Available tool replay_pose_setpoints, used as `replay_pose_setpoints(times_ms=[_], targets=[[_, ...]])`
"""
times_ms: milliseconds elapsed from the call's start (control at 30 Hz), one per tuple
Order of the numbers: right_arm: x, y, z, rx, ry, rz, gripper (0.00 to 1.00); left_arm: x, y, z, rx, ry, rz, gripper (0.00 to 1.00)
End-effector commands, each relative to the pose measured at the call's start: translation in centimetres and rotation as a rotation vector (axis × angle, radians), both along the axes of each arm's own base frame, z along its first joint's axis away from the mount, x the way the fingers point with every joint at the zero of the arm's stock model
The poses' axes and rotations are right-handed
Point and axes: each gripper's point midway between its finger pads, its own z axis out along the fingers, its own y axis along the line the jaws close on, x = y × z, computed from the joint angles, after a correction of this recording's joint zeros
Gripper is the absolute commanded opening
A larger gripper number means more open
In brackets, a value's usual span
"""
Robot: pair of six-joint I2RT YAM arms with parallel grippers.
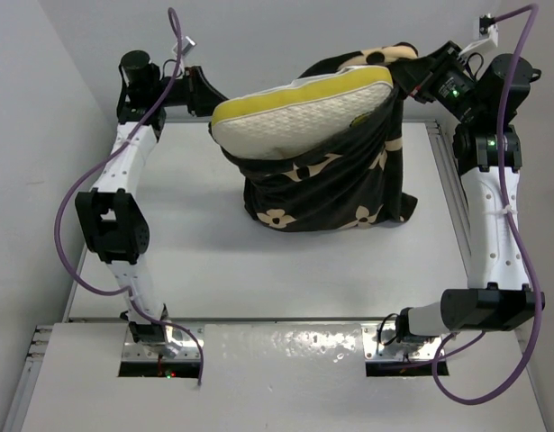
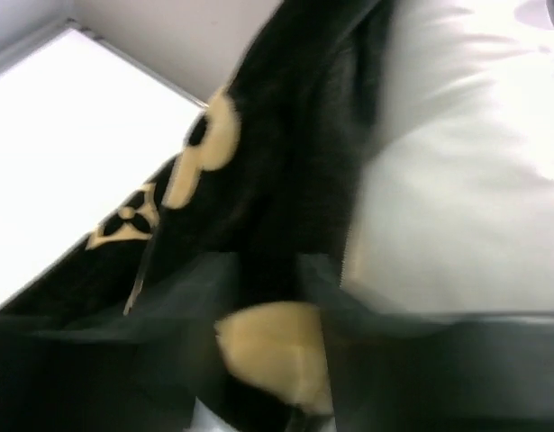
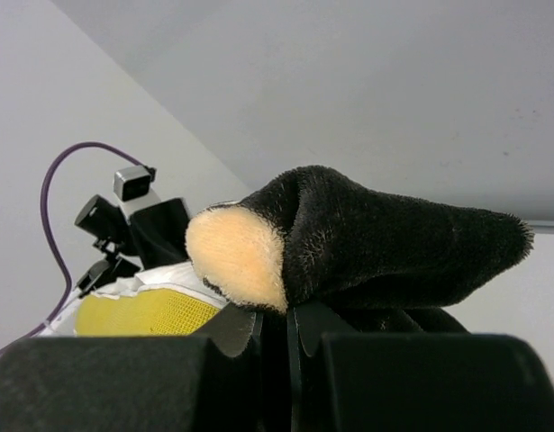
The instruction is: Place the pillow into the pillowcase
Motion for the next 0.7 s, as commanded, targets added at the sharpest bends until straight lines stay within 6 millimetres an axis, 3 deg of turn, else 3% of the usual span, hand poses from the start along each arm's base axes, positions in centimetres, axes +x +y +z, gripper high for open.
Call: replay_pose_setpoints(times_ms=[0,33,100,167,200,233,300,333,367,433,500,533,567,600,633,667], targets=[[-0.8,0.0,1.3,-0.021,-0.058,-0.011,0.00,-4.5,-0.8,3.1,0.010,-0.041,-0.163,0.22],[-0.8,-0.1,1.4,-0.023,-0.060,-0.016,0.00,-4.5,-0.1,3.0,0.011,-0.034,-0.159,0.00],[-0.6,-0.7,1.4,-0.024,-0.055,-0.035,0.00,-4.3,1.6,3.7,0.013,-0.054,-0.107,0.00],[-0.2,-1.9,2.0,-0.017,-0.061,-0.072,0.00,-3.3,4.5,5.7,0.015,-0.105,-0.002,0.00],[0.0,-2.6,2.6,-0.010,-0.071,-0.089,0.00,-2.8,5.6,9.0,0.004,-0.188,0.078,0.00],[-0.3,-3.0,4.4,-0.002,-0.108,-0.100,0.00,-2.2,8.2,11.2,-0.006,-0.236,0.178,0.00],[0.0,-4.9,6.2,0.030,-0.135,-0.138,0.00,-2.0,11.0,16.3,-0.047,-0.363,0.318,0.00],[-0.8,-5.2,8.7,0.038,-0.189,-0.145,0.00,-3.5,12.8,20.3,-0.040,-0.501,0.391,0.00],[-1.0,-5.9,9.8,0.036,-0.215,-0.161,0.00,-4.7,13.2,22.3,-0.033,-0.579,0.419,0.00],[-1.2,-6.1,11.3,0.049,-0.243,-0.160,0.00,-6.1,12.9,23.8,0.003,-0.666,0.427,0.00],[-1.4,-5.5,11.4,0.061,-0.250,-0.121,0.00,-7.4,10.5,21.5,0.057,-0.618,0.314,0.00],[-0.8,-5.3,9.9,0.074,-0.216,-0.109,0.00,-5.9,8.4,17.0,0.035,-0.458,0.226,0.00],[-0.9,-4.7,9.8,0.082,-0.226,-0.090,0.00,-6.1,7.3,15.0,0.024,-0.379,0.191,0.09],[-0.7,-4.4,8.2,0.091,-0.196,-0.083,0.00,-6.0,5.1,13.0,0.001,-0.308,0.138,0.26],[-0.7,-4.1,7.5,0.093,-0.181,-0.077,0.00,-4.8,4.2,8.9,-0.010,-0.191,0.119,0.67],[-0.9,-3.7,7.5,0.090,-0.194,-0.065,0.00,-4.1,3.4,7.7,-0.013,-0.200,0.129,0.84]])
